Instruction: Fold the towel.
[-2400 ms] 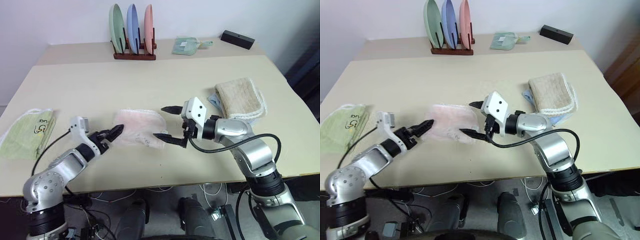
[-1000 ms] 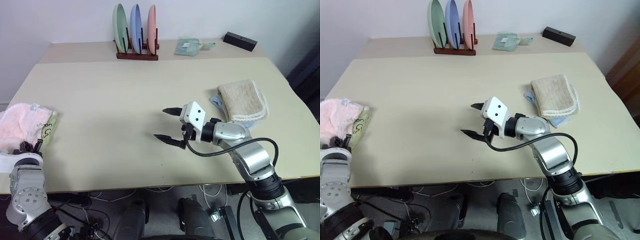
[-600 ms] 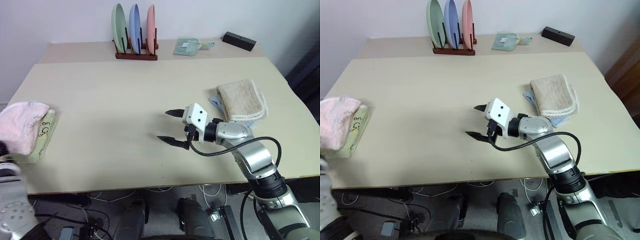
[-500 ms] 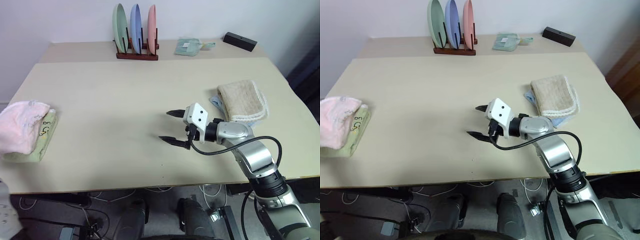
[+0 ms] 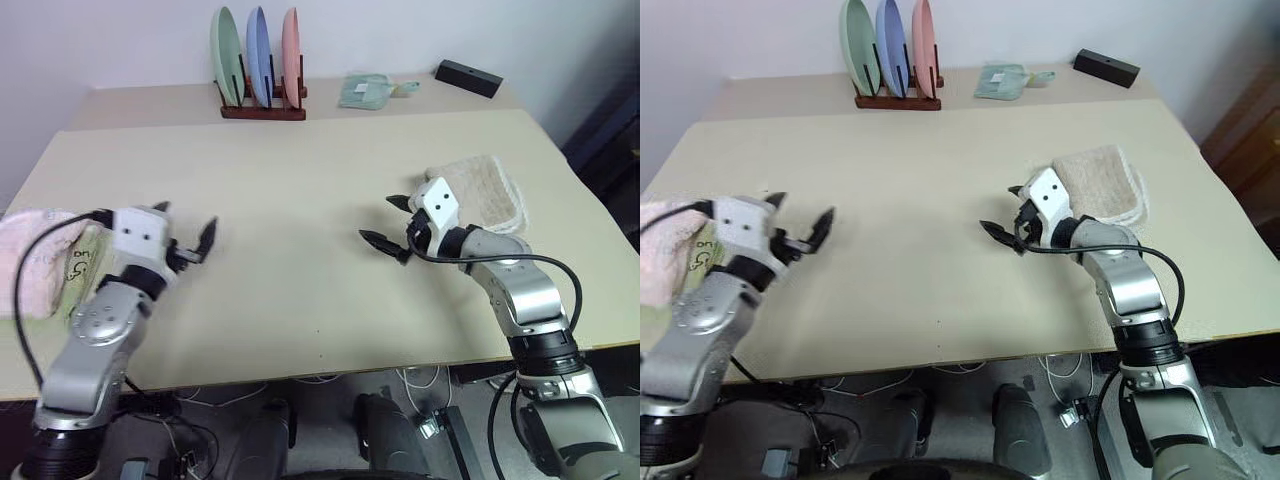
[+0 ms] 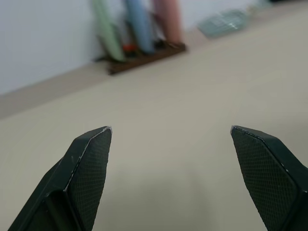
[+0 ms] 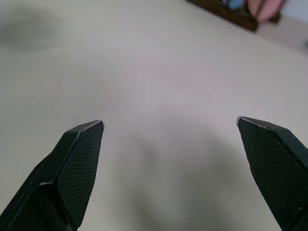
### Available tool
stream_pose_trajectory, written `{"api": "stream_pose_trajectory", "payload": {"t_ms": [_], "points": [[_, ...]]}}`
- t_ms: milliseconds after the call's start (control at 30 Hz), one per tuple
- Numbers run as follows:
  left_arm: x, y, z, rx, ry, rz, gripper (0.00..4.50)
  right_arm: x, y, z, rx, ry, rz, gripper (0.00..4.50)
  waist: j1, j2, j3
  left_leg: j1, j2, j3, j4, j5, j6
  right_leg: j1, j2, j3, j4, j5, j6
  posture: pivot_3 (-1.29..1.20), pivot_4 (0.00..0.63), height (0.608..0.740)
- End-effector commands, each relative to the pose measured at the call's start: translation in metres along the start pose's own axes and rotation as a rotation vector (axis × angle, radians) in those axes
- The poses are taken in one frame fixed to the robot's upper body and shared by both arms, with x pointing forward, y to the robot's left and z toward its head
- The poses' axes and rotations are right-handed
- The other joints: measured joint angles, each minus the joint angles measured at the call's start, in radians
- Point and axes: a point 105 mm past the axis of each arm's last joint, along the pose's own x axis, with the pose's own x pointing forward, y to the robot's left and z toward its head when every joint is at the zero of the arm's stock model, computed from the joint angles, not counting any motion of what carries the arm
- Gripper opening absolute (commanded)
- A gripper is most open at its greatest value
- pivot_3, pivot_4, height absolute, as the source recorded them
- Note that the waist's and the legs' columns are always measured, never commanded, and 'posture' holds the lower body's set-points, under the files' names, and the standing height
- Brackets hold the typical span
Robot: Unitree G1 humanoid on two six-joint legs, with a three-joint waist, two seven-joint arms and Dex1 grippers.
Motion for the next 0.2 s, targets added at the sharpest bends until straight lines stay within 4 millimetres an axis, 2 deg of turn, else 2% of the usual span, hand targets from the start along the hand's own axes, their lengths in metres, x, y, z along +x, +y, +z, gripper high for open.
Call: {"api": "stream_pose_trajectory", "payload": {"t_ms": [33,200], "points": [[0.0,-0.009,0.0,0.021,-0.021,-0.061,4.04,-0.008,-0.01,0.015,0.019,-0.061,-0.089,4.5,0.003,0.0,0.0,0.0,0.0,0.0,0.0,0.0,0.0,0.0,0.0,0.0,0.0,0.0,0.0,0.0,0.15,0.74],[-0.001,-0.026,-0.011,-0.005,0.005,-0.154,4.04,-0.017,-0.018,0.009,0.063,-0.039,-0.178,4.5,0.009,0.0,0.0,-0.001,0.0,0.0,0.002,0.0,0.0,0.001,0.0,0.0,0.0,0.0,0.0,0.0,0.15,0.74]]}}
